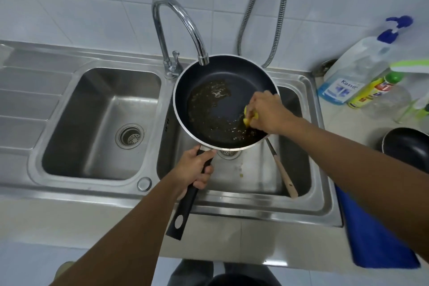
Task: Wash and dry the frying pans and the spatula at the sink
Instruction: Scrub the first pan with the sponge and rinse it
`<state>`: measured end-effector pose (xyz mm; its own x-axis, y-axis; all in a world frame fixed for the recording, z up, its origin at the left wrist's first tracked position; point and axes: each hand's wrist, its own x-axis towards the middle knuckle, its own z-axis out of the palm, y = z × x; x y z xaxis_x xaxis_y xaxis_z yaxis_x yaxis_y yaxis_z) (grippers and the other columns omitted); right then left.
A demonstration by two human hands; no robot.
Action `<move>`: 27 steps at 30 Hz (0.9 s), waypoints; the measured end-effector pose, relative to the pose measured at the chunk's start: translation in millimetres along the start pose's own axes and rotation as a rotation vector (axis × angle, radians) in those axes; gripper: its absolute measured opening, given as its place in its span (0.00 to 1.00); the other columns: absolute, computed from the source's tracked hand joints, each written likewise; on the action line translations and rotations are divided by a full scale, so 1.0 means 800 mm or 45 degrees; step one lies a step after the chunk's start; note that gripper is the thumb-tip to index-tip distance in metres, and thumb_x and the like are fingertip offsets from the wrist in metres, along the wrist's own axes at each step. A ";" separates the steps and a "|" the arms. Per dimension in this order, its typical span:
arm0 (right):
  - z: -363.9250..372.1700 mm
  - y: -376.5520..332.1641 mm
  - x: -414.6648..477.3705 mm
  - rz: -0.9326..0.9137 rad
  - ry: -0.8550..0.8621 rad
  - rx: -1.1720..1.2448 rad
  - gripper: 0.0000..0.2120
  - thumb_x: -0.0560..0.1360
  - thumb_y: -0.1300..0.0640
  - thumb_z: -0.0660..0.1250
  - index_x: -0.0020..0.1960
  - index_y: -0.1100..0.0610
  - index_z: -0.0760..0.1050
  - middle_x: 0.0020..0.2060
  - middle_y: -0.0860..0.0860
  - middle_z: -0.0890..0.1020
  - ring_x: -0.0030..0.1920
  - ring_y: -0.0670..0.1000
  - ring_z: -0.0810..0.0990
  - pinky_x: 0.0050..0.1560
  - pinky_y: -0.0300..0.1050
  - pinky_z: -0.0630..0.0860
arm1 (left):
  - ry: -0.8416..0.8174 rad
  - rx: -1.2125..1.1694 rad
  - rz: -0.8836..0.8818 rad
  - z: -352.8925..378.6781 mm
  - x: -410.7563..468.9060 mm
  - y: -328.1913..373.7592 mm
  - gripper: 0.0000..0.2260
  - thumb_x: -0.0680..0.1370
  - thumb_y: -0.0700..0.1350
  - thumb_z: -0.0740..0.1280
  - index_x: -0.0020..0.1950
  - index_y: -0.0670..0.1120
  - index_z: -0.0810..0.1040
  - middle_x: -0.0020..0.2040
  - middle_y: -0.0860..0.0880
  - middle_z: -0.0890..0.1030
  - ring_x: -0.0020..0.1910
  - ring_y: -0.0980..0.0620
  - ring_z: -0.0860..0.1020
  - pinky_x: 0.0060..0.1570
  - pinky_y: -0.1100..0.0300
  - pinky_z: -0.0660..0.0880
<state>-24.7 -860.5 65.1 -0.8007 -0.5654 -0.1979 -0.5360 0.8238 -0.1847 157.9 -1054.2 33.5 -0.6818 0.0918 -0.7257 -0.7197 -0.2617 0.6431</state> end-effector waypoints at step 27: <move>0.026 -0.118 0.118 0.378 0.383 0.833 0.05 0.75 0.63 0.70 0.48 0.55 0.79 0.52 0.51 0.70 0.50 0.51 0.73 0.52 0.41 0.70 | 0.019 0.127 0.037 0.012 -0.005 -0.023 0.07 0.84 0.49 0.66 0.62 0.53 0.74 0.33 0.48 0.71 0.25 0.56 0.66 0.22 0.62 0.64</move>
<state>-44.1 -992.3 43.8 -0.9743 -0.2120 -0.0757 -0.0955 0.6939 -0.7137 172.3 -1040.4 26.6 -0.7009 0.0711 -0.7097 -0.7098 -0.1671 0.6843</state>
